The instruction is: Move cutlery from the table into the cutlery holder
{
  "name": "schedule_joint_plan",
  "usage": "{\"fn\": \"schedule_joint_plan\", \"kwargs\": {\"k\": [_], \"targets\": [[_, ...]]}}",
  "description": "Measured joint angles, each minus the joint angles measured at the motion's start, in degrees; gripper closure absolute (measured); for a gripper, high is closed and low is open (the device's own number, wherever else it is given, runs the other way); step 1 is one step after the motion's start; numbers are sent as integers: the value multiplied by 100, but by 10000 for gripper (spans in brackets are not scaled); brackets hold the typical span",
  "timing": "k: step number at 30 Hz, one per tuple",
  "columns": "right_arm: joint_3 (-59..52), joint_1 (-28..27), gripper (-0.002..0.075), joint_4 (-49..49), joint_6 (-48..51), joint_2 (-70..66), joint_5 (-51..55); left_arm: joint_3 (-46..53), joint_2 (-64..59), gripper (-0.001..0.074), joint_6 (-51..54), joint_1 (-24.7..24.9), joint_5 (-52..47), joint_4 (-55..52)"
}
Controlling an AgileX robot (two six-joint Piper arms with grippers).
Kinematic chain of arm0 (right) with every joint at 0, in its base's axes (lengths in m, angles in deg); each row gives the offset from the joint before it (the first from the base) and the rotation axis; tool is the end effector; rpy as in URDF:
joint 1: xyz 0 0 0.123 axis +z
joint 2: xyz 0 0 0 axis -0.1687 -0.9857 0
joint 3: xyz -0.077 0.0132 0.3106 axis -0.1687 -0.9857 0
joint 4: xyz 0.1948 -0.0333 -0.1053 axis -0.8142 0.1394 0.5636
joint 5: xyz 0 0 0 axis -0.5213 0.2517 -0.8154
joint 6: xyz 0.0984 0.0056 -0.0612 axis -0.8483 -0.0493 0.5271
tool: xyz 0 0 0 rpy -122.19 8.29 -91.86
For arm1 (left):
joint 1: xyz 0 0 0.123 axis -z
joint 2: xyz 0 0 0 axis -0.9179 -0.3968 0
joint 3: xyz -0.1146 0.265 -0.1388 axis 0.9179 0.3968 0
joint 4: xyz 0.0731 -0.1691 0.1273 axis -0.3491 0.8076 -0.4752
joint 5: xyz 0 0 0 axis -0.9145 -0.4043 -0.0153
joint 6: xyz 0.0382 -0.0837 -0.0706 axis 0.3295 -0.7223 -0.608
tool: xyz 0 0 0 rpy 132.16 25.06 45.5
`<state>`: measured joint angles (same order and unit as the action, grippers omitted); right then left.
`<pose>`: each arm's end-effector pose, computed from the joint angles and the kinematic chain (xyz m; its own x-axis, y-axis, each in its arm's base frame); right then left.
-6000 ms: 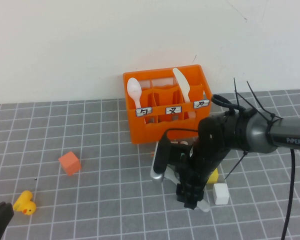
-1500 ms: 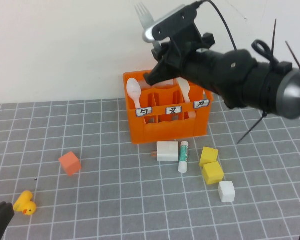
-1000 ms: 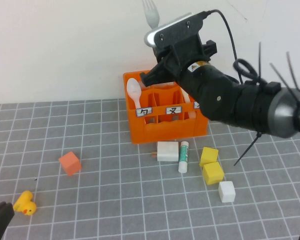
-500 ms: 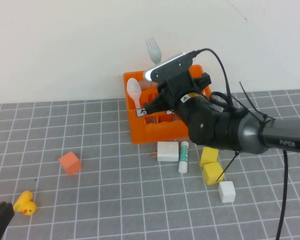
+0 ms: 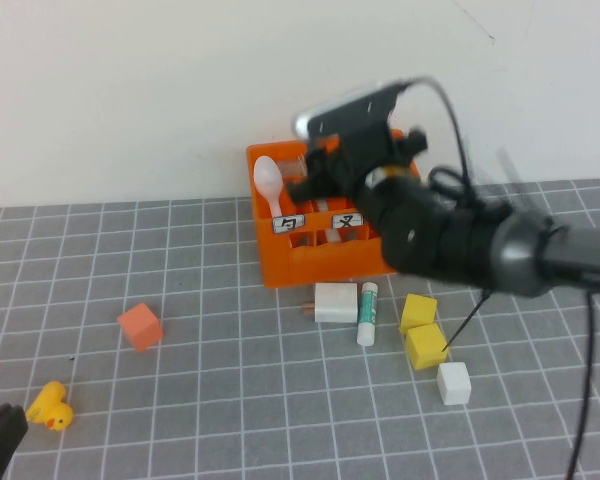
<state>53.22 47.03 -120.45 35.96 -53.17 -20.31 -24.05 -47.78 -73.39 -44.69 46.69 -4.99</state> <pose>0.4270 0.2770 0.2494 -0.0841 -0.2144 -0.9731 -0.3227 0.9298 -0.1770 0.0342 -0.0095 0.2570 -0.2921 -0.0894 -0.9522 0.2919 0.9398 -0.1778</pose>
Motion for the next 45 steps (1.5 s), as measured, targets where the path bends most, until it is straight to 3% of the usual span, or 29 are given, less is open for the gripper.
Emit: {"fn": "schedule_joint_plan", "kwargs": {"k": [5,7,9,15,20,25,39,45], "targets": [[0,142,526,224,315,1093,422,0,0,735,0,0,114,0],[0,191,633,317,694,1637,939,0,13,735,0,0,323,0],[0,239,687,349,912,2147,1834,0,72,735,0,0,563,0],[0,240,724,516,1440,3122,4860,0,420,735,0,0,638,0],[-118,247,726,819,1209,3359,6934,0,855,735,0,0,562,0],[-928,247,726,1172,825,3977,6798,0,1221,736,0,0,520,-118],[-4160,247,726,3888,-1198,7198,6059,0,1258,735,0,0,253,-267],[-5312,247,726,4069,-1743,8936,6046,0,1258,736,1,0,282,-349]]}}
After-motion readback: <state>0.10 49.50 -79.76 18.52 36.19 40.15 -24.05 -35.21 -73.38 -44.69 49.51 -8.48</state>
